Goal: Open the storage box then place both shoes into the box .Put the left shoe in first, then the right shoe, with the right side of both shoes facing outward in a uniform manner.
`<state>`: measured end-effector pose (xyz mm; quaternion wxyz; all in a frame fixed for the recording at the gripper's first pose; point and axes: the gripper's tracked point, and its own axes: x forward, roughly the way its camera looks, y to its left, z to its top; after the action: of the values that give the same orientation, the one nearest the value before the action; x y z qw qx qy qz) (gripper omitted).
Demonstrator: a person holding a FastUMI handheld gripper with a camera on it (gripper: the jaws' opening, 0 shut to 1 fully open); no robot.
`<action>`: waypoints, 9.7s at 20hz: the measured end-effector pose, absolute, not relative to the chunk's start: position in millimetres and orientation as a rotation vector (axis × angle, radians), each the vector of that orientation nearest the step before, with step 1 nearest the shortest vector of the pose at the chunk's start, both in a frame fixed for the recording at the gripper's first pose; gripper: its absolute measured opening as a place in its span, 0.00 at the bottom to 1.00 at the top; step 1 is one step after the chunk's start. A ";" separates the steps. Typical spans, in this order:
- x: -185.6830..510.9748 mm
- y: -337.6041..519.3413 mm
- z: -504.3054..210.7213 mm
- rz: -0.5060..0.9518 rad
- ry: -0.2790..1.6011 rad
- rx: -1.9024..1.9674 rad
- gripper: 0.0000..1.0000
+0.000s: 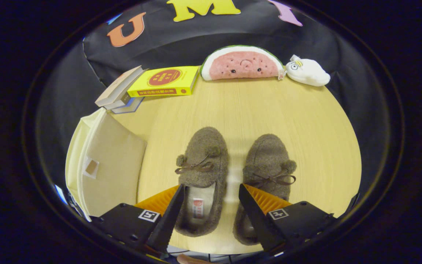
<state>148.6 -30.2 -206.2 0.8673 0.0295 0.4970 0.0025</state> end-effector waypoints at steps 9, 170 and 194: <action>156.5 -36.3 -247.0 -0.086 1.172 0.046 0.33; 135.4 221.5 -149.6 -0.105 0.687 0.031 0.09; -10.6 18.9 15.4 -0.133 -0.030 -0.043 0.95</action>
<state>-10.6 18.9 15.4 0.9974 -0.0214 -0.0150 -0.0664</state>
